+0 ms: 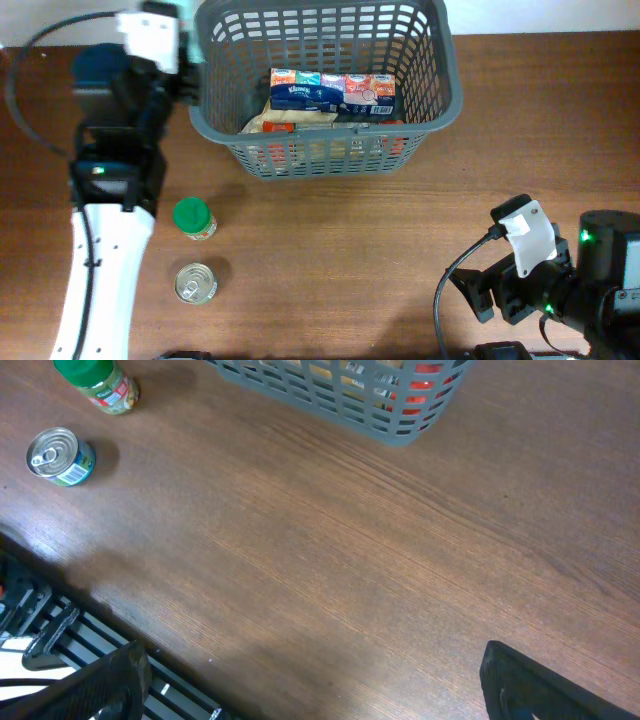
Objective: Pack container
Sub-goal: 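Lift the toilet tissue pack into the basket and release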
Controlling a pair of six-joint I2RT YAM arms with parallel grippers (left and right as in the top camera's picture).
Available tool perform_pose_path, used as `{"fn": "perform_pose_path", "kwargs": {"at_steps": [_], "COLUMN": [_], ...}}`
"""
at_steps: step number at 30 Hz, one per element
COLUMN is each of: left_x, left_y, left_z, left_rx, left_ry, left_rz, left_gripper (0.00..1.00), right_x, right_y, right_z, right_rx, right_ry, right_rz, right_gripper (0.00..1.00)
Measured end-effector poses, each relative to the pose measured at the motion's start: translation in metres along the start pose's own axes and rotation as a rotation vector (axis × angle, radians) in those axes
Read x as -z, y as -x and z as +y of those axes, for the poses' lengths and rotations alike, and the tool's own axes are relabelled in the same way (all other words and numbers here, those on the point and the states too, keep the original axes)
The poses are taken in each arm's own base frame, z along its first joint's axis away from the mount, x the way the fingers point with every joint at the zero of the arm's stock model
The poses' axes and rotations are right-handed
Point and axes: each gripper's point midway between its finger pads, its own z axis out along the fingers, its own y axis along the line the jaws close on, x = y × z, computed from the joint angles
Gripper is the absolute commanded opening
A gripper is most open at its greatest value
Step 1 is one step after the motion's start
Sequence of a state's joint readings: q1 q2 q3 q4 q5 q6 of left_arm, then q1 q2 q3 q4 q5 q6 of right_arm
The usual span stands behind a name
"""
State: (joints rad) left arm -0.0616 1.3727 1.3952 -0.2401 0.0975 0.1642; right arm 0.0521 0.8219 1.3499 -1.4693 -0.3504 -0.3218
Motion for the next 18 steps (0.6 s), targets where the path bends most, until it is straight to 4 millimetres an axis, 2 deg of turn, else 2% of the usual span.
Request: {"fn": "perform_pose_path", "kwargs": {"at_steps": [4,6,9,15,16,17,18], "left_x": [-0.005,-0.006,-0.011,-0.029,-0.031,-0.033,-0.035], "left_y": [-0.005,-0.011,-0.025,-0.052,-0.054,-0.056,-0.057], "left_z": [-0.042,-0.055,-0.060,-0.055,-0.054,-0.052,-0.050], "left_rx": [-0.007,0.013,0.056,0.101,0.102,0.101,0.105], "left_ry": [-0.096,-0.121,-0.125,-0.078,-0.066,-0.054,-0.045], "left_rz": [0.026,0.051,0.107,0.186,0.193,0.197,0.198], "left_gripper": [0.18,0.17,0.17,0.18,0.22,0.35,0.66], "right_x": [0.000,0.000,0.000,0.000,0.000,0.000,0.000], "right_y": [0.000,0.000,0.000,0.000,0.000,0.000,0.000], "right_z": [0.000,0.000,0.000,0.000,0.000,0.000,0.000], "right_rx": [0.000,0.000,-0.001,0.000,0.000,-0.001,0.000], "right_ry": [-0.001,-0.001,-0.001,0.000,0.000,0.000,0.000], "right_rz": [0.000,0.000,0.000,0.000,0.000,0.000,0.000], "right_gripper": [0.99,0.99,0.99,0.99,0.99,0.99,0.99]}}
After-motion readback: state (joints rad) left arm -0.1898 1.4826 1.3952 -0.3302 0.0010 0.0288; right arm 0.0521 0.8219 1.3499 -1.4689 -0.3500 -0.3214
